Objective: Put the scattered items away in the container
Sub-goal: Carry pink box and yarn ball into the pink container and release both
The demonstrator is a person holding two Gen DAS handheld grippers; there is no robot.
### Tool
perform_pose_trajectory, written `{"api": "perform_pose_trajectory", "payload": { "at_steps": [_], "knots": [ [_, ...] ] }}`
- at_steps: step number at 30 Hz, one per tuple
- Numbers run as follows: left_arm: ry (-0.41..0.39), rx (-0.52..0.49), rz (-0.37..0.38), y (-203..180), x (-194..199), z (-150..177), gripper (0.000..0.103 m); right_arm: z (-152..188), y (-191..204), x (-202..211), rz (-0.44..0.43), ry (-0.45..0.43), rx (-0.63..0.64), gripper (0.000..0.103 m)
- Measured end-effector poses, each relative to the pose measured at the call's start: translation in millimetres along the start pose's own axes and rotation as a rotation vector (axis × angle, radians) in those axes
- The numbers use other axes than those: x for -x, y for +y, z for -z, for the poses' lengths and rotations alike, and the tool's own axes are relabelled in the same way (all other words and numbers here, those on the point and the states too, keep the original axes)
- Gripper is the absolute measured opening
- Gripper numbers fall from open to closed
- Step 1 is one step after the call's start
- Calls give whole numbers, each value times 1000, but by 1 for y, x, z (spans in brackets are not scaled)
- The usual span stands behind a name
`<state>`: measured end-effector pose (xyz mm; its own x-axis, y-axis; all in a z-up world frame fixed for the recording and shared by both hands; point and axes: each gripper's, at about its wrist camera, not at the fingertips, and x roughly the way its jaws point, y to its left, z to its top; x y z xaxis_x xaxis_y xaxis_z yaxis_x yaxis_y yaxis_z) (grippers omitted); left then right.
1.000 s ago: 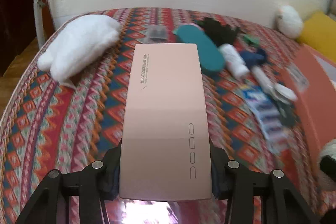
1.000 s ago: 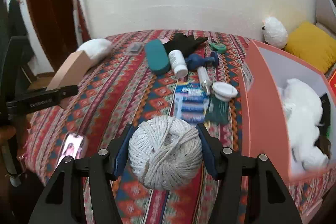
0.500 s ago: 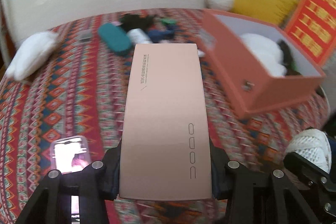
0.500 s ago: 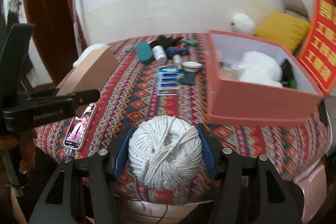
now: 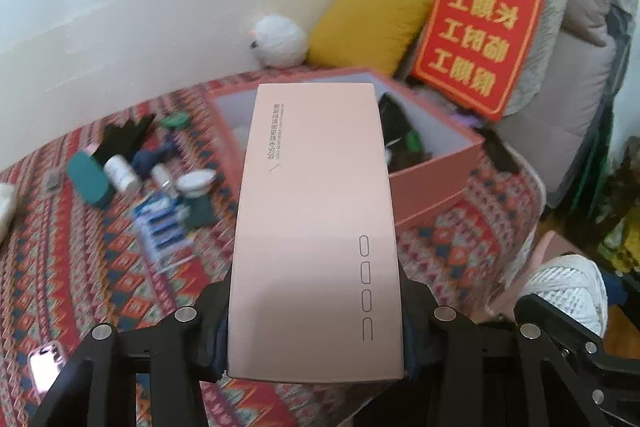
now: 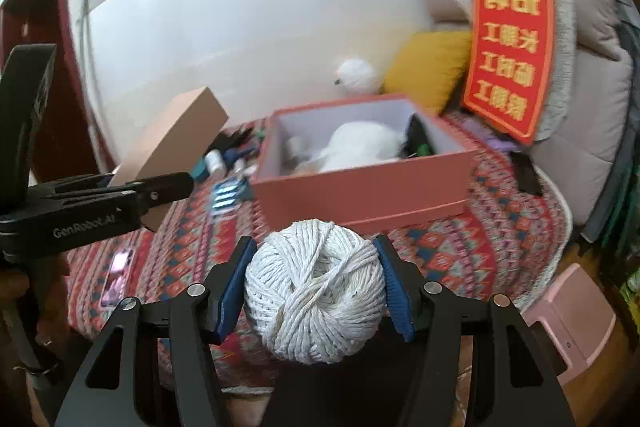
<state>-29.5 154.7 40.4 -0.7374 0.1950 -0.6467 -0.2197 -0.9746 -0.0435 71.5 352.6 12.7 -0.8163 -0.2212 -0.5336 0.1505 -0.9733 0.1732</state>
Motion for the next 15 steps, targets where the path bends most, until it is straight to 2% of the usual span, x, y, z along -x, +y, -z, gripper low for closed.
{"api": "perform_pose_trajectory", "payload": {
  "at_steps": [7,15],
  "knots": [
    [-38,-48,14,-36,-6,-45,52,-41,-47,12,33,-70,-45,63],
    [-33,-52,13,-43,-45,-85,52,-93,-80,-43,38,-70,-59,63]
  ]
}}
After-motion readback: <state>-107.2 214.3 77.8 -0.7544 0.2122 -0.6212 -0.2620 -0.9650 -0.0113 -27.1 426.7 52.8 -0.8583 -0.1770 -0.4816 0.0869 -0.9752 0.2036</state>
